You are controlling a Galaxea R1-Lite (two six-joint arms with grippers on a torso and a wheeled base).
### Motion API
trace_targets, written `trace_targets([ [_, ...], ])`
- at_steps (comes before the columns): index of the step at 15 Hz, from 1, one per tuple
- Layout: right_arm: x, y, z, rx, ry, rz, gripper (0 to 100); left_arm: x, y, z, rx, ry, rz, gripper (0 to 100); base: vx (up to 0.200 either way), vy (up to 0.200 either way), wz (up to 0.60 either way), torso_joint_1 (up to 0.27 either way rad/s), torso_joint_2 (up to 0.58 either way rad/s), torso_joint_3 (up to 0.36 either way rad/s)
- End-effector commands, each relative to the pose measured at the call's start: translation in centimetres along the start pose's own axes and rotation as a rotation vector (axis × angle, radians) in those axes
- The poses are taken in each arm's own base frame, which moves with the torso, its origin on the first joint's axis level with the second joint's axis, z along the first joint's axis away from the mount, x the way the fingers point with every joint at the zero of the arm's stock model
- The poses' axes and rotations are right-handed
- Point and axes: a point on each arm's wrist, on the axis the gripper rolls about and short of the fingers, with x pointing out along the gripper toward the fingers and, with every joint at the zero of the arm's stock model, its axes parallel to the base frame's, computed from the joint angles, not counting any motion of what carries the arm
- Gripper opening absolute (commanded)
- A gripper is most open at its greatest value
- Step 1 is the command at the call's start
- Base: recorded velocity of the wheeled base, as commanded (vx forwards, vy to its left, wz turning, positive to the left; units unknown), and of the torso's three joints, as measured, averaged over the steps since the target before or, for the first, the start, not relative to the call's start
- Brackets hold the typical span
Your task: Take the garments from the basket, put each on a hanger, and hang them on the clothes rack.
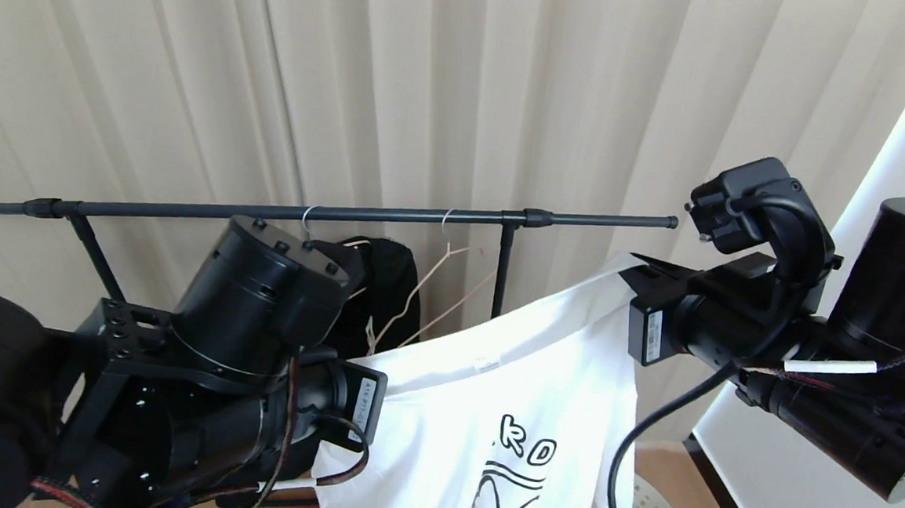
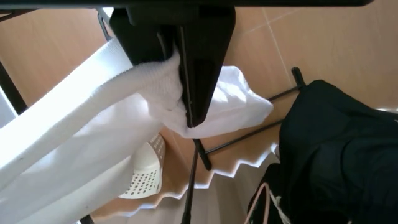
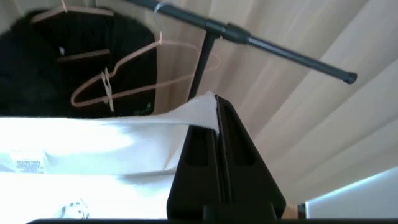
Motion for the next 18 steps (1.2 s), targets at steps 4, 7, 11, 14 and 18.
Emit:
trace_targets([
  [4, 0.7, 0.9, 1.4, 0.118, -0.088, 0.012, 0, -3.5, 1.1, 1.6, -0.029, -0.115, 0.011, 0, 0.0, 0.0, 0.0, 0.0, 0.0, 0.0],
  [7, 0.1, 0.6, 3.1, 0.194, -0.148, 0.0, 0, -4.9, 1.5, 2.6, -0.022, -0.176, 0.0, 0, 0.0, 0.0, 0.0, 0.0, 0.0, 0.0],
  [11, -1.2, 0.1, 4.2, 0.216, -0.191, 0.011, 0, -5.3, 1.5, 3.0, -0.033, -0.199, -0.006, 0, 0.0, 0.0, 0.0, 0.0, 0.0, 0.0],
  [14, -1.2, 0.1, 4.3, 0.217, -0.196, 0.009, 0, -5.4, 1.5, 3.3, -0.037, -0.208, -0.009, 0, 0.0, 0.0, 0.0, 0.0, 0.0, 0.0],
  [18, -1.3, 0.2, 3.4, 0.171, -0.146, -0.005, 0, -4.3, 2.3, 3.8, -0.055, -0.204, 0.037, 0, 0.0, 0.0, 0.0, 0.0, 0.0, 0.0],
])
